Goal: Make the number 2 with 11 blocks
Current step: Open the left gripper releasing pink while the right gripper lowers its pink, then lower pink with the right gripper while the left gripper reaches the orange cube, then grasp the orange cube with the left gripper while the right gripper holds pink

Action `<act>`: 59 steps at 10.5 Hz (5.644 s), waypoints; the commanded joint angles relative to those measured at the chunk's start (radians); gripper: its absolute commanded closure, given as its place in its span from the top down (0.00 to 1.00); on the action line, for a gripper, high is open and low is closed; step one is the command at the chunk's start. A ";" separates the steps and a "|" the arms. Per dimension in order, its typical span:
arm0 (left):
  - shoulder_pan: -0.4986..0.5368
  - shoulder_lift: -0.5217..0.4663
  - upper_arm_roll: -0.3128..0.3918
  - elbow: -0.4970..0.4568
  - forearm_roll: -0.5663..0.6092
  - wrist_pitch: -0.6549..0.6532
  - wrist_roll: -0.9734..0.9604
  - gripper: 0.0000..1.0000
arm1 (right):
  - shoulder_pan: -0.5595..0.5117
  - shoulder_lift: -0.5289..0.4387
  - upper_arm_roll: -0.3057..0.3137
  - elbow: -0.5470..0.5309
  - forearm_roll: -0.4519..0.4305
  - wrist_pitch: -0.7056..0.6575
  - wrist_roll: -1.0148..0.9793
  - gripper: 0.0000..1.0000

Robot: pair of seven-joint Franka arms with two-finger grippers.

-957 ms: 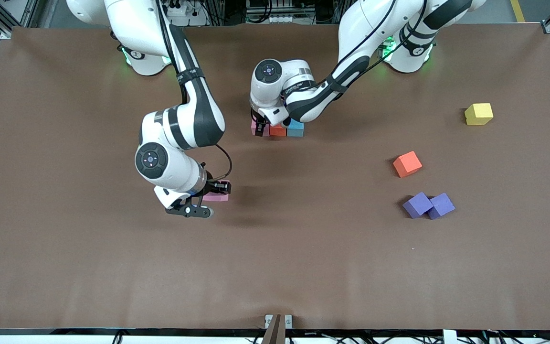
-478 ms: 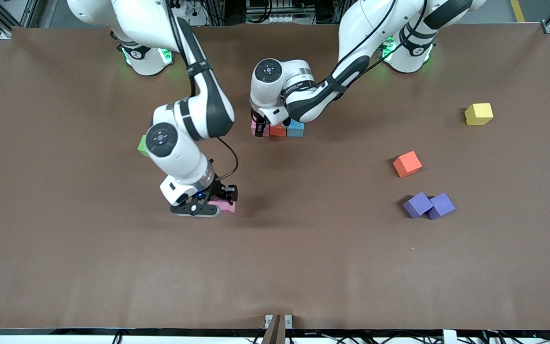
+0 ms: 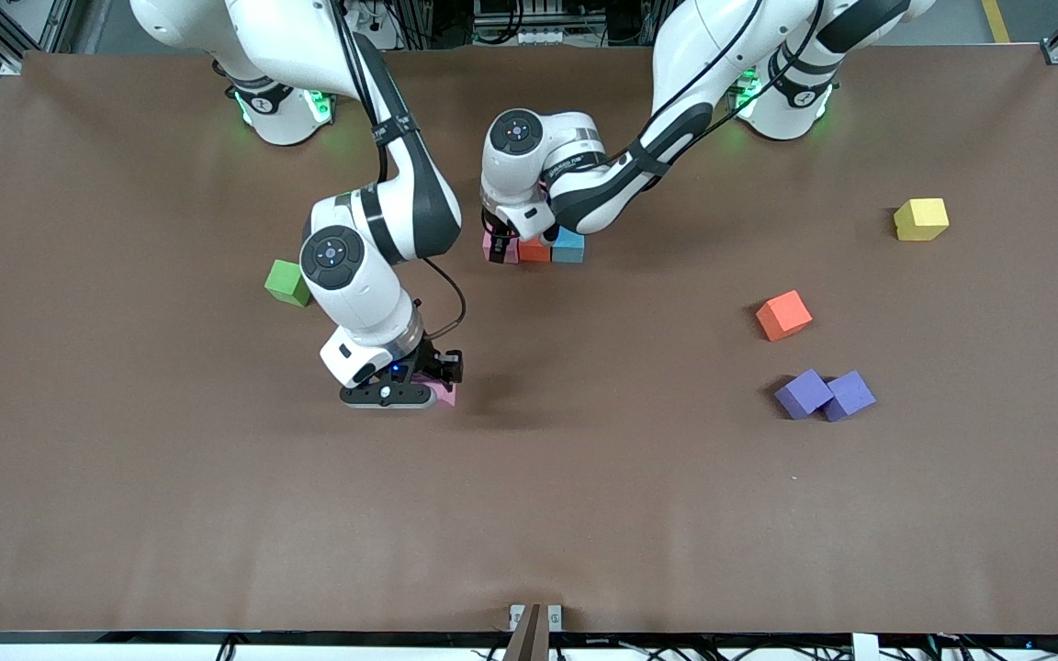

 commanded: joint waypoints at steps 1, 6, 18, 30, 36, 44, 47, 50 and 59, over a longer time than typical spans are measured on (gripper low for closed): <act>0.003 -0.023 -0.003 -0.019 0.027 0.002 -0.031 0.79 | 0.003 -0.046 0.009 -0.041 -0.031 0.008 0.014 0.13; 0.006 -0.028 -0.007 -0.019 0.027 -0.016 -0.054 0.85 | 0.003 -0.047 0.008 -0.042 -0.031 0.002 0.014 0.13; 0.234 -0.160 -0.179 -0.089 0.026 -0.090 0.038 0.87 | 0.007 -0.067 0.009 -0.087 -0.031 0.007 0.014 0.14; 1.017 -0.178 -0.587 -0.086 0.035 -0.438 0.999 0.87 | 0.277 -0.087 0.003 -0.367 -0.028 0.305 0.196 0.13; 1.095 -0.177 -0.581 -0.074 0.070 -0.438 1.170 0.87 | 0.507 -0.098 -0.110 -0.475 -0.028 0.313 0.312 0.12; 1.124 -0.184 -0.417 -0.020 0.053 -0.438 1.637 0.86 | 0.587 -0.086 -0.117 -0.516 -0.027 0.313 0.422 0.11; 1.085 -0.225 -0.304 -0.003 0.014 -0.444 1.836 0.86 | 0.595 -0.081 -0.114 -0.516 -0.024 0.318 0.453 0.11; 0.915 -0.319 -0.051 -0.003 -0.193 -0.444 2.050 0.86 | 0.604 -0.075 -0.112 -0.516 -0.014 0.326 0.471 0.11; 0.699 -0.373 0.293 -0.086 -0.384 -0.463 2.296 0.86 | 0.647 -0.035 -0.111 -0.532 -0.014 0.372 0.502 0.11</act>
